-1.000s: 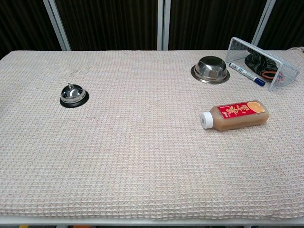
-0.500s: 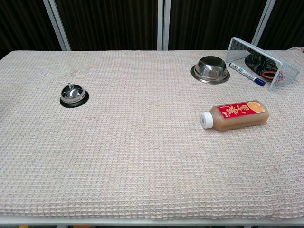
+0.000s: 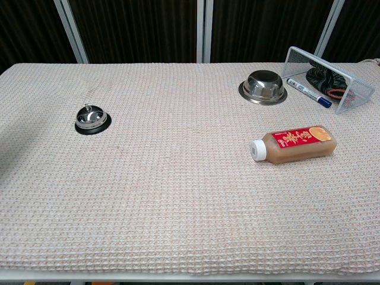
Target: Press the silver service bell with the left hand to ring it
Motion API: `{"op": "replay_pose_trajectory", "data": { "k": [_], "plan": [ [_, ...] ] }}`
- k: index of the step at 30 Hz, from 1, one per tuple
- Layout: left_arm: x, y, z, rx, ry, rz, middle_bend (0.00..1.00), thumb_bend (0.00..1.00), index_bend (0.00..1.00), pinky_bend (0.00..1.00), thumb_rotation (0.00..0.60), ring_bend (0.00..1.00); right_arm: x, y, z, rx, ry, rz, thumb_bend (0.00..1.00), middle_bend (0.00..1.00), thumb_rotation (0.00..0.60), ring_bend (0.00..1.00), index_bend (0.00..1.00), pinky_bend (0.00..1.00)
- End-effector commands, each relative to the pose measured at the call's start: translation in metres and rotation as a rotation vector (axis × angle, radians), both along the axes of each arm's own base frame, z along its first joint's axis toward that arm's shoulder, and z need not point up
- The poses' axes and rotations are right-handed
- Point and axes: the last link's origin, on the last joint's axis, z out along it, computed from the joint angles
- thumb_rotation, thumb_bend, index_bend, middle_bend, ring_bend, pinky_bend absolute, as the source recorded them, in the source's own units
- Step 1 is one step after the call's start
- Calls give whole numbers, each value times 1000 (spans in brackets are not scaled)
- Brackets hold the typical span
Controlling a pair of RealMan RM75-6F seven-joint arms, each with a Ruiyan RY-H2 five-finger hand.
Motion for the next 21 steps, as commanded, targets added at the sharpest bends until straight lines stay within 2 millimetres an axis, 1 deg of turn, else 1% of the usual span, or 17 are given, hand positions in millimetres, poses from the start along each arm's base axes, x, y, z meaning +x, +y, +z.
{"op": "replay_pose_trajectory", "data": {
  "k": [1, 3, 6, 10, 17, 21],
  "plan": [
    [24, 22, -30, -56, -22, -64, 0, 0, 0, 0, 166, 0, 0, 0, -1, 3, 1, -5, 239, 0, 600, 0, 0, 0],
    [34, 32, -44, -77, -29, -87, 0, 0, 0, 0, 181, 0, -1, 1, -2, 8, 5, -9, 239, 0, 600, 0, 0, 0],
    [42, 44, -62, -106, -38, -95, 0, 0, 0, 0, 192, 0, -3, 1, -1, 8, 8, -12, 240, 0, 600, 0, 0, 0],
    [46, 56, -83, -130, -27, -101, 0, 0, 0, 0, 192, 0, -5, 1, 1, 1, 5, -17, 239, 0, 600, 0, 0, 0],
    [44, 68, -105, -130, -25, -91, 0, 0, 0, 0, 191, 0, -11, 0, 4, -5, -2, -35, 238, 0, 600, 0, 0, 0],
    [37, 72, -115, -145, -10, -67, 0, 0, 0, 0, 192, 0, -13, 0, 3, 1, -7, -41, 238, 0, 600, 0, 0, 0]
  ]
}}
